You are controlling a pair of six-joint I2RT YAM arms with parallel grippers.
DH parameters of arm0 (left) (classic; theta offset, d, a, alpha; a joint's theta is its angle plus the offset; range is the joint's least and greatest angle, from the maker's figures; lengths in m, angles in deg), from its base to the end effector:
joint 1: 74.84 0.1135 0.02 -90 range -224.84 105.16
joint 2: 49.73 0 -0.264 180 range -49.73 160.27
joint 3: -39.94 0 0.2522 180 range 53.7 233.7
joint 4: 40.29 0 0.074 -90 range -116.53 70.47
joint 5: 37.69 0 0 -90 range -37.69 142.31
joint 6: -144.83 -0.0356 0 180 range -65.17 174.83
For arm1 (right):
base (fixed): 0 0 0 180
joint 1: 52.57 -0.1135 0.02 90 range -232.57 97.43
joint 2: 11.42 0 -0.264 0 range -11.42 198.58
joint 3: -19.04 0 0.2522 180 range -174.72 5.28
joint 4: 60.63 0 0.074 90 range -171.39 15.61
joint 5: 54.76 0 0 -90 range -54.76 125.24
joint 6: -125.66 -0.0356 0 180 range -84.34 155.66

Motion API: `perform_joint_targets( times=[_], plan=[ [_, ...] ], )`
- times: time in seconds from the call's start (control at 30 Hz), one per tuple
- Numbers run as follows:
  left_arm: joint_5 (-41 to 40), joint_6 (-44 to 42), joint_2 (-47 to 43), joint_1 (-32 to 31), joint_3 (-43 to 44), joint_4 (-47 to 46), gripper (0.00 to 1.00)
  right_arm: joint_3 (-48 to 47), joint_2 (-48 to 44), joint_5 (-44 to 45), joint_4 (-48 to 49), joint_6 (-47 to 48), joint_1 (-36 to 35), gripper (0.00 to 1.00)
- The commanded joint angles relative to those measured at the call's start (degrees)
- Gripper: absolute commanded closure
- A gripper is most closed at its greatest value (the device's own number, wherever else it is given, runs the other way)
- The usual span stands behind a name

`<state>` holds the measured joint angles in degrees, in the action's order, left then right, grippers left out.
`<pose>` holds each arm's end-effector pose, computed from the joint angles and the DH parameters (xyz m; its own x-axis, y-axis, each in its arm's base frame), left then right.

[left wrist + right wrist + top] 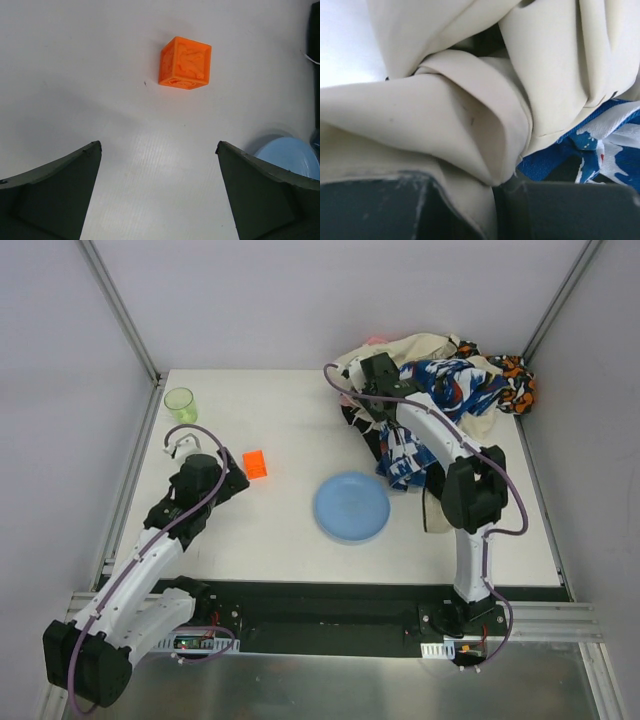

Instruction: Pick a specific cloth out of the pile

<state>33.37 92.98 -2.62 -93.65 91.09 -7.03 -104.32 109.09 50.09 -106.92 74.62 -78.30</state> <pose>0.1797 -0.0490 0.2721 -0.3861 -0.4857 -0.7842 -0.2565 0.8732 -0.4145 0.4405 0.2022 0.2789 -0.3232 -0.8304 -0.4538 -0.5854 0.5522 -0.5936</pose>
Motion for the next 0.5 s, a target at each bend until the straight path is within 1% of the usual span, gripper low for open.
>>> perform_joint_targets(
  times=[0.0, 0.07, 0.13, 0.17, 0.23, 0.3, 0.37, 0.47],
  plan=[
    [6.8, -4.0, 5.0, -0.4, 3.7, -9.6, 0.01, 1.2, -10.6, -6.0, 3.2, -4.2, -4.5, 0.99],
    [10.4, -5.0, 9.6, -0.4, 6.1, -12.7, 0.01, 1.0, -12.9, -4.1, 4.7, -4.0, -4.5, 0.99],
    [15.5, -5.9, 15.4, -0.4, 9.8, -14.6, 0.01, 0.3, -14.2, 1.8, 7.0, -3.2, -4.1, 0.99],
    [18.2, -6.4, 18.7, -0.4, 11.3, -15.8, 0.01, -0.5, -14.5, 5.7, 7.8, -2.9, -3.4, 0.99],
    [25.1, -7.2, 25.5, -0.4, 15.9, -18.5, 0.01, -2.8, -15.1, 7.4, 8.3, -4.8, -0.5, 0.99],
    [30.4, -8.3, 33.0, -0.6, 21.1, -19.2, 0.01, -4.1, -16.0, 5.9, 8.4, -9.8, 3.4, 0.99],
    [34.7, -8.6, 40.6, -1.1, 27.0, -19.2, 0.01, -4.4, -16.6, 2.5, 8.5, -15.2, 8.2, 0.99],
    [37.0, -8.4, 51.1, -2.8, 36.1, -19.2, 0.01, -3.9, -16.3, -5.4, 8.3, -24.1, 15.6, 0.99]
  ],
)
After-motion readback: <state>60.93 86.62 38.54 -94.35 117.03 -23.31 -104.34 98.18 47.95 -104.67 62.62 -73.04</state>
